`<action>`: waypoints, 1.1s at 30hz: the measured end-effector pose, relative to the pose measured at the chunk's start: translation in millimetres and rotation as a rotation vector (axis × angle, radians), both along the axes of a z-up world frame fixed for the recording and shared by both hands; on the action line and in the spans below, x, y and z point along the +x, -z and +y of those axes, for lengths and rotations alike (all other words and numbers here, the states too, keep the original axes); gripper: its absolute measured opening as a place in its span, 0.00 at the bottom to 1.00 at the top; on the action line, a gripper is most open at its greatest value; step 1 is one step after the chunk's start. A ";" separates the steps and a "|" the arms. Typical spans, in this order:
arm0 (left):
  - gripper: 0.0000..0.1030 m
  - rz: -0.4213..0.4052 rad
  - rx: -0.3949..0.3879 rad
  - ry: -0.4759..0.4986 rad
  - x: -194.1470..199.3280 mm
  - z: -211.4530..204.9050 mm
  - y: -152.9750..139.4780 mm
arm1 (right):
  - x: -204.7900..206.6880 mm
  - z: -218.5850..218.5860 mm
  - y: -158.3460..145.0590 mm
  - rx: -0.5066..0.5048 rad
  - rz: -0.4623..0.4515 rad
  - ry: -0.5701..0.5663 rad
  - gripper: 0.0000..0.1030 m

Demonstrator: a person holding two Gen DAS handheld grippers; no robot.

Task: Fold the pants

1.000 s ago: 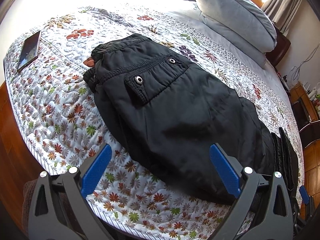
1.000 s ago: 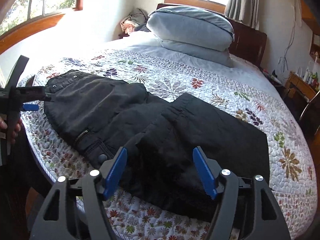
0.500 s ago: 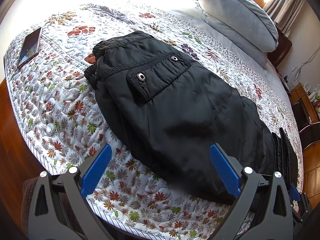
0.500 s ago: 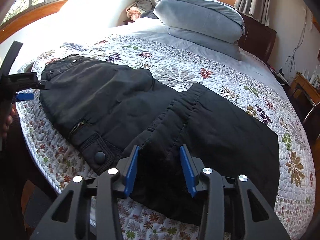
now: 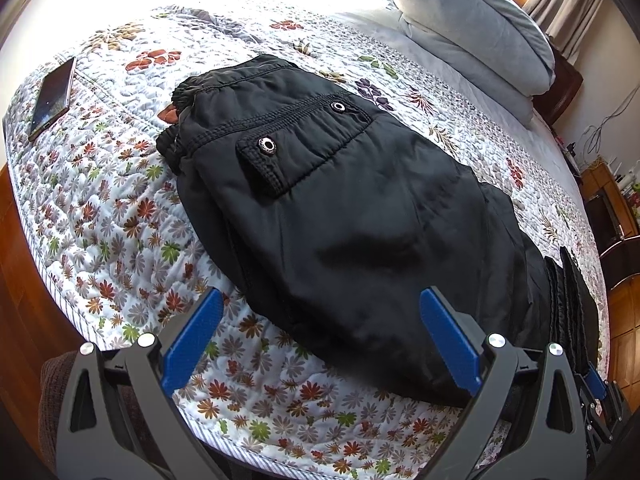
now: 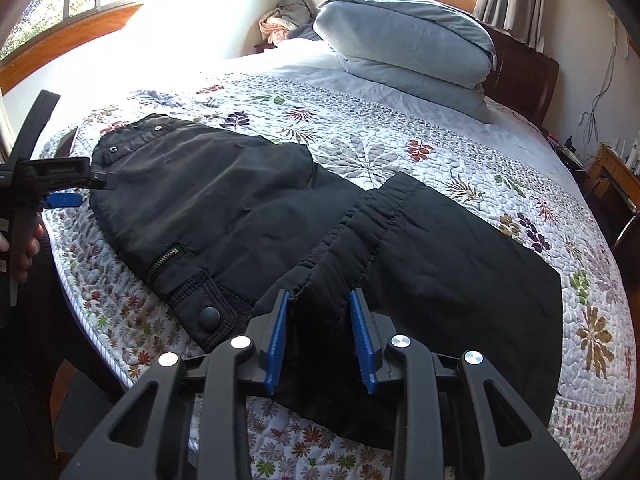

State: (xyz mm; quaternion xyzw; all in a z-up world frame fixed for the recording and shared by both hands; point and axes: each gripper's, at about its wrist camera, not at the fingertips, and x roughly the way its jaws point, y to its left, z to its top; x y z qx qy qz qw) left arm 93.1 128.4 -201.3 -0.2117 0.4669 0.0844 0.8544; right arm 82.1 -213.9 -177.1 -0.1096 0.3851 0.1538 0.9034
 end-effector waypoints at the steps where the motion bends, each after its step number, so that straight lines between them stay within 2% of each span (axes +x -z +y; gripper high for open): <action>1: 0.96 -0.001 -0.002 -0.001 -0.1 0.2 -0.5 | -1.0 0.8 0.1 -0.002 0.002 -0.006 0.30; 9: 0.96 0.016 -0.046 -0.014 -1.6 8.1 0.5 | 0.2 -1.5 7.7 0.024 0.023 0.002 0.30; 10: 0.96 0.015 -0.058 -0.022 -2.1 12.6 0.0 | -0.7 -3.4 4.9 0.042 0.023 0.000 0.51; 11: 0.96 0.015 -0.078 -0.032 -2.5 18.5 -0.6 | -3.3 -6.0 0.3 0.066 0.013 0.001 0.65; 12: 0.96 0.018 -0.111 -0.047 -3.1 25.9 -0.5 | -6.7 -8.8 -5.1 0.091 -0.005 -0.002 0.71; 14: 0.96 0.009 -0.214 -0.091 -6.2 45.1 0.8 | -11.1 -15.5 -14.8 0.138 -0.017 -0.001 0.70; 17: 0.96 -0.047 -0.378 -0.187 -16.8 74.7 4.0 | -14.4 -31.6 -26.6 0.220 -0.021 0.027 0.70; 22: 0.95 -0.056 -0.607 -0.233 -20.5 104.1 19.8 | -17.1 -59.8 -36.2 0.300 -0.020 0.101 0.70; 28: 0.95 -0.050 -0.760 -0.272 -22.8 112.5 39.9 | -18.3 -89.5 -35.0 0.310 -0.007 0.197 0.70; 33: 0.95 -0.069 -0.843 -0.274 -20.5 115.8 48.6 | -20.5 -114.1 -33.1 0.317 -0.003 0.269 0.70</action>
